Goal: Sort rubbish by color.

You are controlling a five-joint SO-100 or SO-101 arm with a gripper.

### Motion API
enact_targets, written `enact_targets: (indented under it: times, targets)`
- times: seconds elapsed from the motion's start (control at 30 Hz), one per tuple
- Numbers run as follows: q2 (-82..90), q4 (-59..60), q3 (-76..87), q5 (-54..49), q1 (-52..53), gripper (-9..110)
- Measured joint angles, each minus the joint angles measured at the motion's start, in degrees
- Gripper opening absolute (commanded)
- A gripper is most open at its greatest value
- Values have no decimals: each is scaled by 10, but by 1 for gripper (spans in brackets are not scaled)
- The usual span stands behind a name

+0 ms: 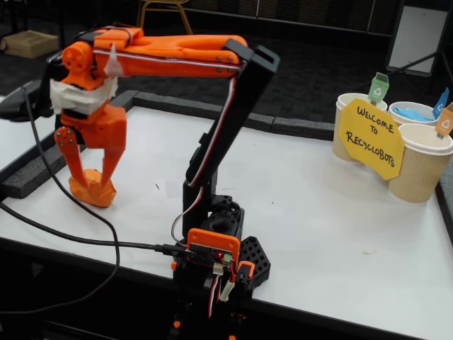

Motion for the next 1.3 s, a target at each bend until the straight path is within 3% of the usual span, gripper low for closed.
enact_targets:
  times: [0.33, 0.5, 0.63, 0.83, 1.3]
  targets:
    - [-51, -31, -75, -204, 117, 0]
    - [-51, 35, -141, -279, 90, 4]
    - [-51, 76, -150, -294, 36, 9]
    - [-51, 48, -150, -297, 28, 18]
    - [-141, -46, -136, -331, 138, 19]
